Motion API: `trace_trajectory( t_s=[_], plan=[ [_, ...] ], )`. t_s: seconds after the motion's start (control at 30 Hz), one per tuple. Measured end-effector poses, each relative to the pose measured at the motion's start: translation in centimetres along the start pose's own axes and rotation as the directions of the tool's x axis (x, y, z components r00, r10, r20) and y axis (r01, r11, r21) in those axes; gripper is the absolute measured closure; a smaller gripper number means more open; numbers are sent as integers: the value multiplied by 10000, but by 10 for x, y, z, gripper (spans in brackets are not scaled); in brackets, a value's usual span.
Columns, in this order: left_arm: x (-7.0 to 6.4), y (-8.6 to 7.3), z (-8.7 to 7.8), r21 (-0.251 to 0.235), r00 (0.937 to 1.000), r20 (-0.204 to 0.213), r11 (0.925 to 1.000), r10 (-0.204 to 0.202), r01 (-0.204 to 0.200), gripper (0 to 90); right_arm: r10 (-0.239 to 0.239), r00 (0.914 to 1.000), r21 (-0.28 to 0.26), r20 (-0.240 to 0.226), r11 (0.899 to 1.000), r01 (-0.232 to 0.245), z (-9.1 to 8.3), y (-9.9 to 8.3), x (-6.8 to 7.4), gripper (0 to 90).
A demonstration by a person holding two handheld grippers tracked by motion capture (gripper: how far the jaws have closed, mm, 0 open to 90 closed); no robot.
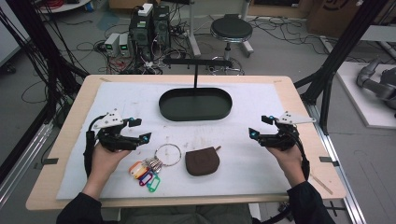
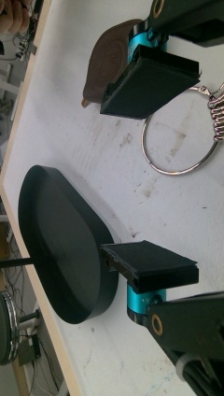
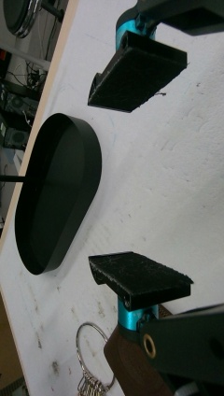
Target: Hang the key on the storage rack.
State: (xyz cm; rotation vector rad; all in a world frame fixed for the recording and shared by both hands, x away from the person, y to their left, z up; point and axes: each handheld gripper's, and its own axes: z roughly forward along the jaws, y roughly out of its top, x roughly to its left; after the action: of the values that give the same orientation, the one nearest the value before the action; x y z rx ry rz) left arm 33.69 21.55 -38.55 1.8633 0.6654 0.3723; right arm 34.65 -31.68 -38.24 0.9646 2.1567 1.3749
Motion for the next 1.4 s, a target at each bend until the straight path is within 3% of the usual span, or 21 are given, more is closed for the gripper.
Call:
trace_trajectory(
  t_s=[0.17,0.53,0.87,0.97,1.0,1.07,1.1,1.13,1.2,1.23,1.37,1.4],
  plan=[
    [-1,-2,2,122,9999,30,9998,-145,145,277,95,10000,25,-11,10000,-95,1,-1,0,207],
    [-9,-7,16,822,9978,644,9965,-181,127,347,-36,10000,22,-18,10000,36,1,-1,2,207],
    [-13,-13,29,1626,9980,508,9863,-367,280,441,69,9999,-173,129,9998,-67,-4,-1,-1,207],
    [-13,-14,35,1900,9980,399,9810,-482,398,483,57,9999,-187,126,9998,-55,-4,-1,0,207],
    [-13,-16,40,2235,9978,371,9737,-541,445,505,67,9999,-181,116,9998,-64,-5,-1,0,207],
    [-13,-17,45,2514,9976,318,9666,-608,509,531,37,9999,-209,122,9998,-34,-5,-1,0,207],
    [-13,-17,45,2514,9976,318,9666,-608,509,549,61,9999,-205,123,9998,-58,-5,-1,0,208],
    [-11,-19,50,2779,9975,223,9588,-672,584,553,50,9999,-227,127,9997,-47,-5,-1,0,207],
    [-10,-20,51,2876,9970,212,9556,-740,649,599,49,9999,-206,146,9998,-46,-6,-1,0,207],
    [-8,-22,54,3098,9966,110,9479,-814,740,609,57,9999,-187,142,9998,-54,-6,-2,-1,208],
    [-8,-23,59,3436,9961,-22,9354,-882,836,651,82,9998,-212,188,9997,-78,-7,-2,-3,207],
    [-8,-23,59,3436,9961,-22,9354,-882,836,658,107,9997,-222,219,9997,-102,-7,-2,-3,208]
  ],
)
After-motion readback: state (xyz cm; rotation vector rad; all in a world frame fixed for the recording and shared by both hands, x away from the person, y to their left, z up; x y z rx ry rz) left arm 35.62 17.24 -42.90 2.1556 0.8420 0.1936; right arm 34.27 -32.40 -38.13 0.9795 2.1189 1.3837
